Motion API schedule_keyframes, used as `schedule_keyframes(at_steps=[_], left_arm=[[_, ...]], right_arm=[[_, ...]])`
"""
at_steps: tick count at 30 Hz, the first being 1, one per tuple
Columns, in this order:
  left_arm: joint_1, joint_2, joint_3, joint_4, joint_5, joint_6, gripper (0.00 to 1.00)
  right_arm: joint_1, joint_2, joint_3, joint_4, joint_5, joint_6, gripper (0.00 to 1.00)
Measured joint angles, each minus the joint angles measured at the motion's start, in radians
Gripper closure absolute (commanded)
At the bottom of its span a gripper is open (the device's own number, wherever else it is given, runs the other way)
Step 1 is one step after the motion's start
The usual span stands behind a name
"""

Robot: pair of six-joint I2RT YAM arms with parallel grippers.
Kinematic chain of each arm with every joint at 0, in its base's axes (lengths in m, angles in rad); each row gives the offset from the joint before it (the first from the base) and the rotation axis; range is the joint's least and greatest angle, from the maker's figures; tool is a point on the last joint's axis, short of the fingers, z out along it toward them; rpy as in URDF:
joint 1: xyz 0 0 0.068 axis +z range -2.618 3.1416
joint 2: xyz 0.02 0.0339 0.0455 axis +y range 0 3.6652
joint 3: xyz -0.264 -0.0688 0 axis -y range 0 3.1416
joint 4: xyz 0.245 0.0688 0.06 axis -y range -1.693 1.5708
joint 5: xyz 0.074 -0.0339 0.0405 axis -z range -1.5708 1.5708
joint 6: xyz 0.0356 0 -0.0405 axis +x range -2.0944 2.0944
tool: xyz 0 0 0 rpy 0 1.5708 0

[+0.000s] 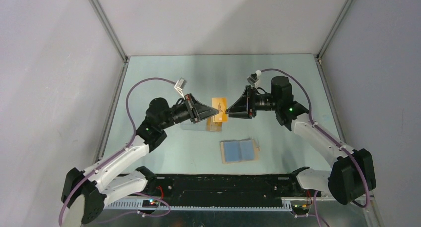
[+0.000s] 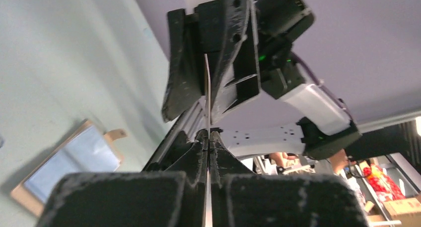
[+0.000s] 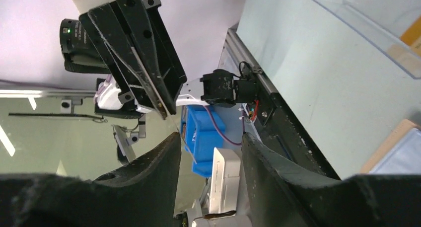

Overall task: Put the credit cards into the card holder
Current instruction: Pick up the credit card from the storage box.

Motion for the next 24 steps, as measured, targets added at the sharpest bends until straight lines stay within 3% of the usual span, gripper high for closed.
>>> schedule_keyframes(at_steps=[9, 13, 16, 18, 20, 21, 24], left_arm=[[0.000, -0.008, -0.027, 0.124, 0.035, -0.071, 1.00], [0.000, -0.006, -0.029, 0.154, 0.043, -0.086, 1.00], [0.000, 0.002, -0.029, 0.166, 0.050, -0.090, 1.00], [0.000, 0.009, -0.029, 0.170, 0.055, -0.095, 0.99], [0.000, 0.017, -0.035, 0.179, 0.056, -0.100, 0.81], [0.000, 0.019, -0.037, 0.183, 0.056, -0.099, 0.66], [0.000, 0.026, -0.052, 0.193, 0.057, -0.102, 0.51]], right_arm=[[0.036, -0.003, -0.058, 0.289, -0.057, 0.163, 0.60], [0.056, 0.008, -0.060, 0.386, -0.076, 0.211, 0.76], [0.066, 0.022, -0.060, 0.432, -0.087, 0.235, 0.95], [0.069, 0.028, -0.060, 0.444, -0.094, 0.246, 1.00], [0.069, 0.028, -0.061, 0.447, -0.097, 0.246, 1.00], [0.069, 0.028, -0.061, 0.445, -0.098, 0.244, 1.00], [0.069, 0.026, -0.062, 0.427, -0.093, 0.223, 1.00]])
